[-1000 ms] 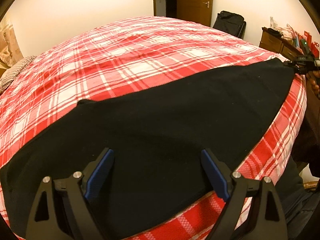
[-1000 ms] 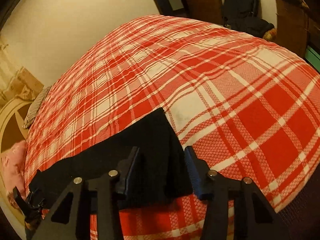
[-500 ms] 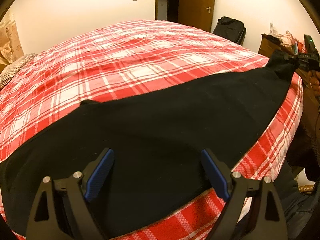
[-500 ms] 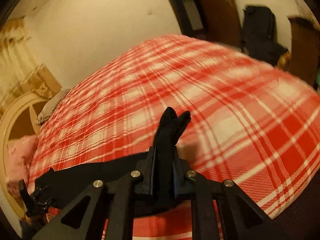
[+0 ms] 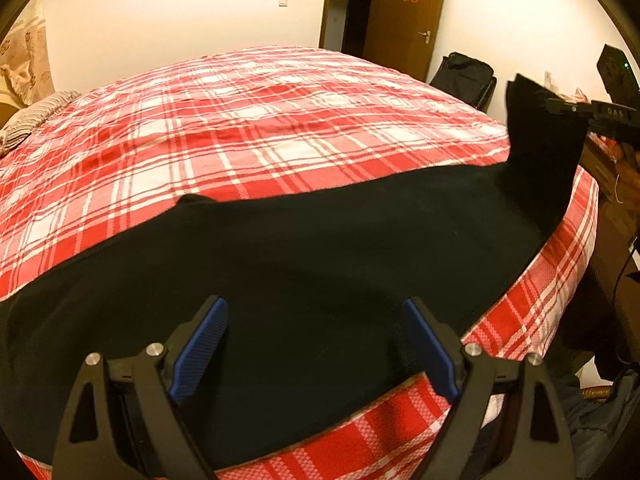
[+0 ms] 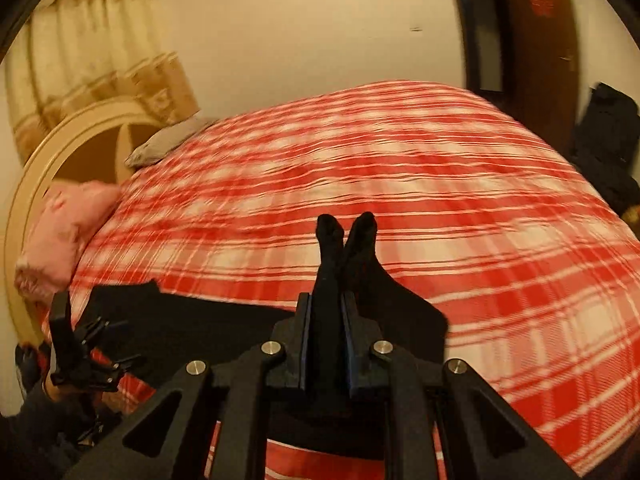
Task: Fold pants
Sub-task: 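Grasp the pants leg end with the right tool and fold it over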
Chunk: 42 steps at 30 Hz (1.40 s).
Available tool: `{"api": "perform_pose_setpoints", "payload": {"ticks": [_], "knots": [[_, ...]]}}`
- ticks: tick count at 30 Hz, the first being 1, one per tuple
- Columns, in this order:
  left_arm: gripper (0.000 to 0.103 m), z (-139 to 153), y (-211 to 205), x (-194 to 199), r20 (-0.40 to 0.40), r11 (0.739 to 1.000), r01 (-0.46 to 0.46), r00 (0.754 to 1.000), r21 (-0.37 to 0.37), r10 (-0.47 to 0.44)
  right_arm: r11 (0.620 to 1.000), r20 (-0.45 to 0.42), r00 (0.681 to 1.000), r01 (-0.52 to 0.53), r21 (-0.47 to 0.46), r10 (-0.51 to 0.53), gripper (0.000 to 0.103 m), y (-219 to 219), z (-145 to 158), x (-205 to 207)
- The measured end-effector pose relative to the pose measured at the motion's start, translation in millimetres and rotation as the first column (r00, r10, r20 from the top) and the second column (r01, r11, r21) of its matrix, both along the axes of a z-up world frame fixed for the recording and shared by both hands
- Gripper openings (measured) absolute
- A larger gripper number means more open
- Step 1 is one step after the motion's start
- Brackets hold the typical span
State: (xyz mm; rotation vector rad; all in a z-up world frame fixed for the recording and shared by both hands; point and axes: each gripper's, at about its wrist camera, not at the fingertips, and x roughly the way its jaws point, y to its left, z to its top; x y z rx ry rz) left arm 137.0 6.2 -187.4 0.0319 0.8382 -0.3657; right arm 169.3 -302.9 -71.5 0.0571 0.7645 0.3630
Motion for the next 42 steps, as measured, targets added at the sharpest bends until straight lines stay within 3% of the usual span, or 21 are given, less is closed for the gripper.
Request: {"api": "perform_pose_setpoints", "payload": {"ticks": [12,22,24,25,26,29,35,42], "knots": [[0.091,3,15,0,0.002,0.999,-0.027,1.0,-0.047,0.027,0.979,-0.026,0.984,-0.179,-0.097,0.177,0.014,109,-44,9],[0.091,4,7,6,-0.017,0.996,0.003,1.0,-0.084,-0.004,0.899,-0.151,0.939,-0.34,-0.277,0.309,0.018,166,-123,-2],[0.091,5,3,10,-0.025,0.996,0.015,1.0,-0.091,-0.017,0.89,-0.151,0.926,-0.375,-0.26,0.346,0.033,165,-123,-7],[0.091,5,1,12,-0.028,0.995,0.02,0.999,-0.093,-0.022,0.88,-0.172,0.906,-0.419,-0.226,0.387,0.049,164,-120,-11],[0.091,6,-1,14,-0.03,0.996,0.022,0.999,-0.091,-0.025,0.869,-0.192,0.885,-0.458,-0.186,0.425,0.054,161,-117,-16],[0.091,7,-5,17,-0.033,0.996,0.025,0.999,-0.09,-0.028,0.872,-0.152,0.884,-0.463,-0.158,0.442,0.054,144,-103,-29],[0.091,6,-17,18,-0.042,0.997,0.04,0.998,-0.07,-0.043,0.937,-0.119,0.941,-0.331,-0.111,0.318,0.054,103,-90,-35],[0.091,12,-27,15,-0.035,0.996,0.061,0.997,-0.062,-0.063,0.885,-0.084,0.912,-0.41,-0.222,0.402,0.054,143,-104,-47]]}}
